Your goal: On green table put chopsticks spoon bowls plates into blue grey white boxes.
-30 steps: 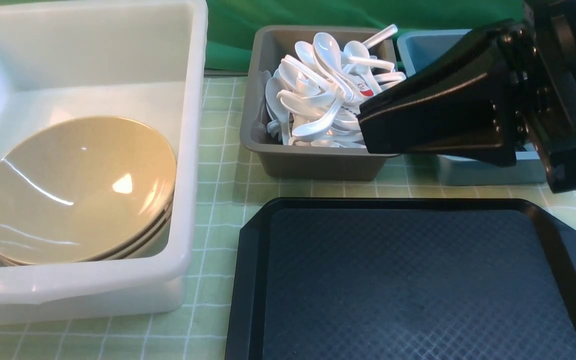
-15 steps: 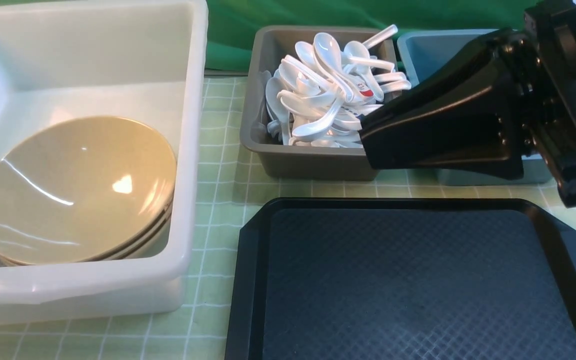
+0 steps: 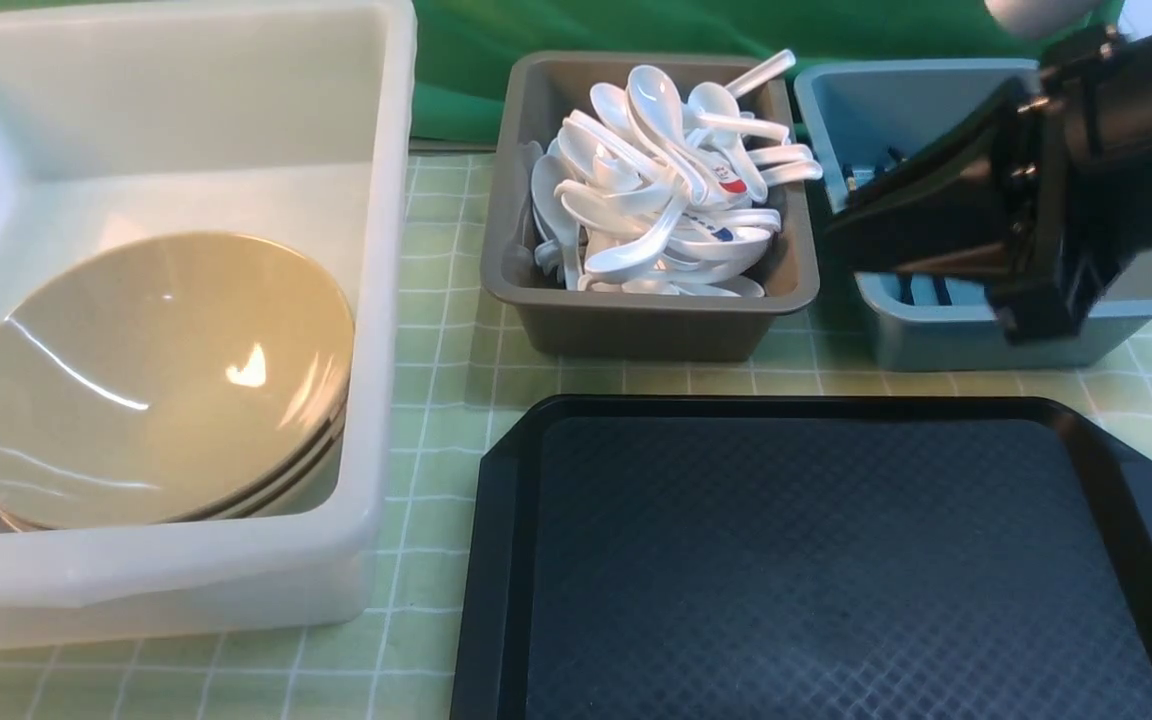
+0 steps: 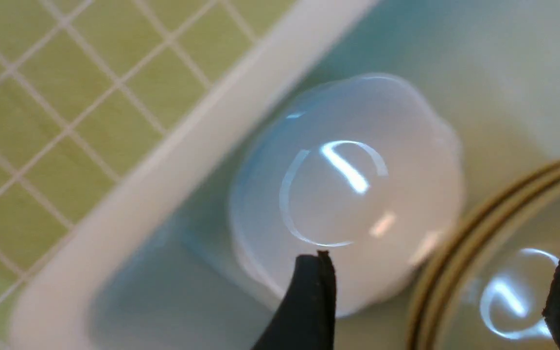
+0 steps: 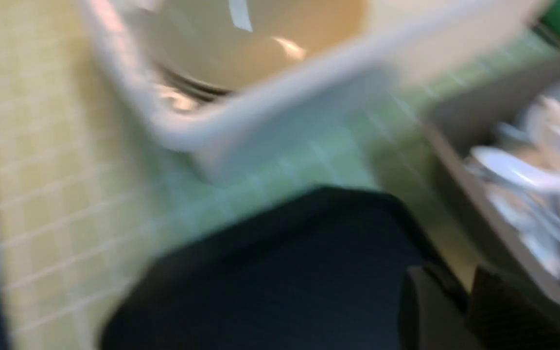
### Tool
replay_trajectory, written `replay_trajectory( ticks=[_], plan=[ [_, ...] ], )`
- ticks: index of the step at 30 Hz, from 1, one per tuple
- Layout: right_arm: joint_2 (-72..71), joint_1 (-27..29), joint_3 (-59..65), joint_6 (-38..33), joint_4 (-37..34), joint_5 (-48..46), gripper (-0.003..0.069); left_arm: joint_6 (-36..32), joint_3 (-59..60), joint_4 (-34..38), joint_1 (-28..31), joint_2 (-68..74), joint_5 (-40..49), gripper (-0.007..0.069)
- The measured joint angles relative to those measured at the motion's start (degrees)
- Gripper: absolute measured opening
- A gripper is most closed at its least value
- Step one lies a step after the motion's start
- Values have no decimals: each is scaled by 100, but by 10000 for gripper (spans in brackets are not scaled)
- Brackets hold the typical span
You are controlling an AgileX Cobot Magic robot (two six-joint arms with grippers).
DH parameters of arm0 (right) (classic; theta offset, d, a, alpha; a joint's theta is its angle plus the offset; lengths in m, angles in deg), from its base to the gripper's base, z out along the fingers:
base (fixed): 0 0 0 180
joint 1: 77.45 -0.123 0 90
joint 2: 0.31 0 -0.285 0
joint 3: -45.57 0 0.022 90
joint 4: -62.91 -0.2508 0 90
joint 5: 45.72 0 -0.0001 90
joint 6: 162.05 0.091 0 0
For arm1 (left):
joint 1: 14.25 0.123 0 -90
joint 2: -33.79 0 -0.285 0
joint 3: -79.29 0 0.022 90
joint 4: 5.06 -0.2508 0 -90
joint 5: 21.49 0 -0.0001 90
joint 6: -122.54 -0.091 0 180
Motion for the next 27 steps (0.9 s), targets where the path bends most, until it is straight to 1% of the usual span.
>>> replay_trajectory(
  ticks=[1, 4, 5, 6, 7, 8, 10, 12, 13, 14, 15, 16, 17, 18, 19, 20, 21, 22, 23, 24, 25, 27],
  plan=[
    [0, 177, 0, 316, 276, 14, 139, -270, 0, 361, -279, -119, -25, 563],
    [0, 536, 0, 652, 568, -65, 141, -832, 0, 841, -931, -216, -158, 563],
    [7, 831, 0, 828, 739, -208, 141, -1064, 0, 1063, -1388, -209, -226, 559],
    [7, 1046, 8, 938, 835, -306, 141, -1244, 0, 1175, -1714, -181, -255, 556],
    [-14, 1411, 79, 1093, 936, -409, 143, -1487, 0, 1240, -2278, -121, -263, 543],
    [-28, 1482, 114, 1156, 957, -407, 143, -1487, 0, 1240, -2278, -114, -263, 539],
    [-119, 1680, 296, 1213, 989, -364, 143, -1682, 0, 1278, -2765, -41, -282, 496],
    [-487, 1828, 808, 1295, 1001, -135, 145, -1793, 0, 1371, -3223, 27, -300, 401],
    [-672, 1841, 1115, 1314, 1006, 6, 145, -1812, 0, 1393, -3383, 41, -302, 372],
    [-1007, 1847, 1454, 1319, 991, 150, 146, -1812, 0, 1398, -3519, 41, -270, 311],
    [-1069, 1847, 1596, 1319, 976, 212, 146, -1812, 0, 1398, -3565, 34, -225, 290],
    [-1406, 1847, 1892, 1319, 948, 341, 147, -1812, 0, 1398, -3652, 13, -169, 246],
    [-2100, 1851, 2585, 1291, 869, 681, 149, -1812, 18, 1392, -3802, -94, -18, 141],
    [-2184, 1851, 2741, 1279, 847, 771, 149, -1812, 18, 1392, -3827, -135, -18, 132],
    [-2915, 1851, 3369, 1240, 803, 1144, 149, -1806, 79, 1392, -3922, -332, -2, 59],
    [-3010, 1851, 3369, 1240, 803, 1144, 149, -1801, 90, 1385, -3922, -368, -2, 52],
    [-3803, 1851, 3988, 1206, 744, 1557, 150, -1800, 217, 1385, -4008, -660, -2, 18],
    [-4405, 1853, 4428, 1184, 694, 1871, 150, -1800, 389, 1382, -4075, -1027, -2, 7],
    [-4503, 1858, 4497, 1184, 686, 1922, 150, -1793, 426, 1382, -4087, -1027, -2, 5],
    [-5080, 1858, 4944, 1179, 667, 2182, 149, -1749, 727, 1394, -4153, -1510, 3, -2],
    [-5538, 1858, 5203, 1174, 662, 2268, 144, -1698, 992, 1400, -4192, -1836, -8, -2],
    [-6505, 1858, 5560, 1172, 649, 2165, 104, -1607, 1750, 1472, -4225, -2583, -184, -2]
  ],
)
